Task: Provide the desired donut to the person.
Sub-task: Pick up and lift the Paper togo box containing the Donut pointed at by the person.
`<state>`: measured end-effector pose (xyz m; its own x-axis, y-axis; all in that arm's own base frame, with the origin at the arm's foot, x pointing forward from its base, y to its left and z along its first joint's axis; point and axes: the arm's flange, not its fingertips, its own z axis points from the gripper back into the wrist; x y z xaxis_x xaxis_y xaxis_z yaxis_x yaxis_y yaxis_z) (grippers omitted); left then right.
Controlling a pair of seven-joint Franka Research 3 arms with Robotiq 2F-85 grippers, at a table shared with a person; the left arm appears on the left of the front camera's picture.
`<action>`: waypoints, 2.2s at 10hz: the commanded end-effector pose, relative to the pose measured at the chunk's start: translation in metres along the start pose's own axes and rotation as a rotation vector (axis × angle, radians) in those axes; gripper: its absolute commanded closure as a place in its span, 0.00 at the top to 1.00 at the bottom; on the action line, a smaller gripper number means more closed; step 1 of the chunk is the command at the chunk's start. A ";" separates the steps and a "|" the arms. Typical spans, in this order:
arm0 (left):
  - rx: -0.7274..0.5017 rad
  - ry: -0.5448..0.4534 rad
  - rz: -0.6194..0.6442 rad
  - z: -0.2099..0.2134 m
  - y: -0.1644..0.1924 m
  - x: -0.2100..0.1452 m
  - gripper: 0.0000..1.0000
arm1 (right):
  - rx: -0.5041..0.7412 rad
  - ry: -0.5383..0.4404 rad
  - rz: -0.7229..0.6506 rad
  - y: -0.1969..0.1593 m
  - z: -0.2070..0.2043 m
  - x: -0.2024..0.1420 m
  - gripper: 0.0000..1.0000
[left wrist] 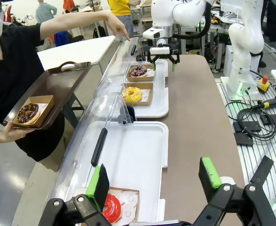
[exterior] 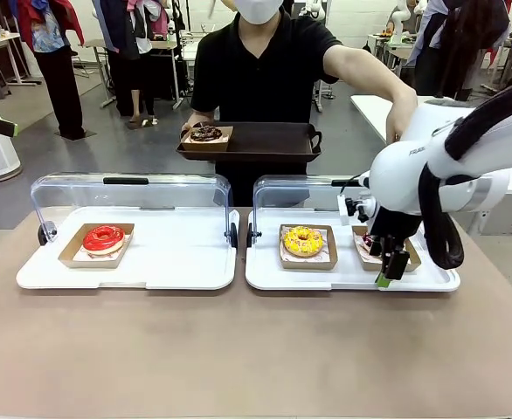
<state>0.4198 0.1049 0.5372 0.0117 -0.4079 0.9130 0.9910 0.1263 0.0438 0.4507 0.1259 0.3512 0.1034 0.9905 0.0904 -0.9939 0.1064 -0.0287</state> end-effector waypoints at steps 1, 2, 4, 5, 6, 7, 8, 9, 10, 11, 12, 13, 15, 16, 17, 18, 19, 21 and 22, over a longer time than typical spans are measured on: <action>0.004 -0.016 -0.013 0.001 0.000 0.002 1.00 | -0.015 0.044 -0.017 -0.017 -0.007 0.014 1.00; 0.004 -0.016 -0.013 0.001 0.000 0.002 1.00 | -0.024 0.041 -0.010 -0.022 -0.007 0.017 1.00; 0.004 -0.016 -0.013 0.001 0.000 0.002 1.00 | -0.029 0.036 -0.014 -0.029 -0.008 0.016 1.00; 0.004 -0.016 -0.013 0.001 0.000 0.002 1.00 | -0.035 0.039 -0.017 -0.031 -0.008 0.013 1.00; 0.004 -0.016 -0.013 0.001 0.000 0.002 1.00 | -0.034 0.041 -0.016 -0.034 -0.008 0.010 1.00; 0.004 -0.016 -0.013 0.001 0.000 0.002 1.00 | -0.024 0.038 -0.019 -0.038 -0.008 0.007 1.00; 0.004 -0.016 -0.013 0.001 0.000 0.002 1.00 | -0.011 0.036 -0.015 -0.041 -0.012 0.004 1.00; 0.004 -0.016 -0.013 0.001 0.000 0.002 1.00 | 0.006 0.025 0.004 -0.043 -0.017 0.003 1.00; 0.004 -0.016 -0.013 0.001 0.000 0.002 1.00 | 0.020 0.013 0.015 -0.045 -0.022 0.004 1.00; 0.004 -0.016 -0.013 0.001 0.000 0.002 1.00 | 0.022 0.012 0.016 -0.047 -0.024 0.004 1.00; 0.004 -0.016 -0.013 0.001 0.000 0.002 1.00 | 0.025 0.007 0.019 -0.048 -0.027 0.003 1.00; 0.004 -0.016 -0.013 0.001 0.000 0.002 1.00 | 0.025 0.006 0.018 -0.049 -0.028 0.002 1.00; 0.004 -0.016 -0.013 0.001 0.000 0.002 1.00 | 0.029 0.006 0.017 -0.051 -0.029 0.000 1.00; 0.004 -0.016 -0.013 0.001 0.000 0.002 1.00 | 0.027 0.002 0.027 -0.051 -0.030 -0.001 0.43; 0.004 -0.016 -0.013 0.001 0.000 0.002 1.00 | 0.029 -0.001 0.028 -0.052 -0.030 -0.002 0.43; 0.004 -0.016 -0.013 0.001 0.000 0.002 1.00 | 0.030 -0.006 0.027 -0.052 -0.030 -0.002 0.00; 0.004 -0.016 -0.013 0.001 0.000 0.002 1.00 | 0.033 -0.006 0.029 -0.052 -0.031 -0.003 0.37; 0.004 -0.016 -0.013 0.001 0.000 0.002 1.00 | 0.034 -0.013 0.028 -0.053 -0.032 -0.005 0.00; 0.004 -0.016 -0.013 0.001 0.000 0.002 1.00 | 0.035 -0.017 0.032 -0.053 -0.033 -0.005 0.00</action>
<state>0.4198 0.1049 0.5372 0.0117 -0.4079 0.9129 0.9910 0.1262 0.0436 0.4978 0.1195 0.3262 0.0849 0.9932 0.0795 -0.9963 0.0858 -0.0087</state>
